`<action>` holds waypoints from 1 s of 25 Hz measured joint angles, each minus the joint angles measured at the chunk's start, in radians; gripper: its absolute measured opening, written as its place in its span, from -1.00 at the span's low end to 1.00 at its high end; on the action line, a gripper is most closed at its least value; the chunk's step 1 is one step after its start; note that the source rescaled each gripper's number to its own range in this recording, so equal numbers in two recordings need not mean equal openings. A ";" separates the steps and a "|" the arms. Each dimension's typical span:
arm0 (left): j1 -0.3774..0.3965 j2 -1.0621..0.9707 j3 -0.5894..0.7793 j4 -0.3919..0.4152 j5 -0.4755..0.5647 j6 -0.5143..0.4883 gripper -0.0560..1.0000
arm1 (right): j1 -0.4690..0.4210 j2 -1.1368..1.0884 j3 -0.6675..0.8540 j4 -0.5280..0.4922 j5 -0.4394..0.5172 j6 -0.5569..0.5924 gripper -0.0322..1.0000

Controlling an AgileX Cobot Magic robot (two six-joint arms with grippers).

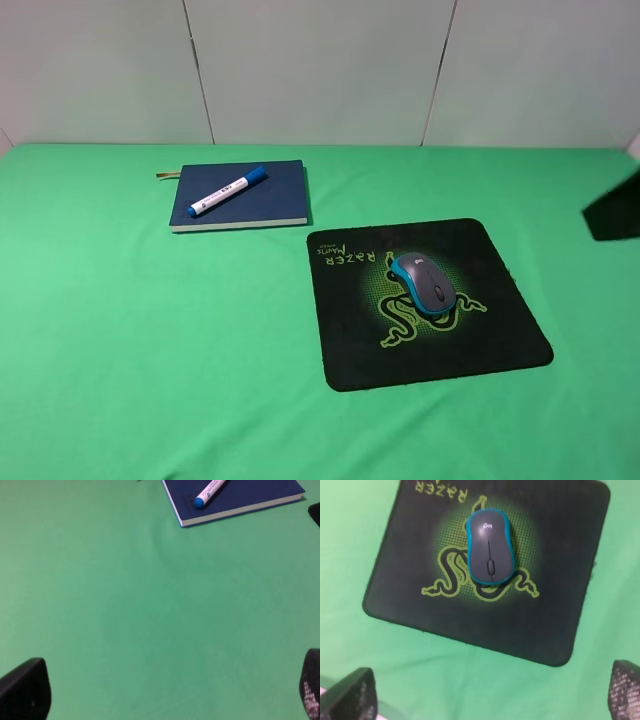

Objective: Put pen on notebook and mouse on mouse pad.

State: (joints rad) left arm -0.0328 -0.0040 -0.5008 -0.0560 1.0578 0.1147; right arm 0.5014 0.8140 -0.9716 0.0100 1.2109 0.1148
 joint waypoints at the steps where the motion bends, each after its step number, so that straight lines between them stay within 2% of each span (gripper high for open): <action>1: 0.000 0.000 0.000 0.000 0.000 0.000 1.00 | 0.000 -0.030 0.020 0.000 0.002 0.000 1.00; 7: 0.000 0.000 0.000 0.000 0.000 0.000 1.00 | -0.001 -0.242 0.162 0.000 0.009 -0.003 1.00; 9: 0.000 0.000 0.000 0.000 0.000 0.000 1.00 | -0.031 -0.301 0.203 0.000 0.011 -0.003 1.00; 20: 0.000 0.000 0.000 0.000 0.000 0.000 1.00 | -0.383 -0.578 0.387 0.003 -0.050 -0.074 1.00; 25: 0.000 0.000 0.000 0.000 0.000 0.000 1.00 | -0.494 -0.707 0.433 0.004 -0.091 -0.077 1.00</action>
State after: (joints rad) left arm -0.0328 -0.0040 -0.5008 -0.0560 1.0578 0.1147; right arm 0.0078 0.1071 -0.5388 0.0142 1.1196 0.0375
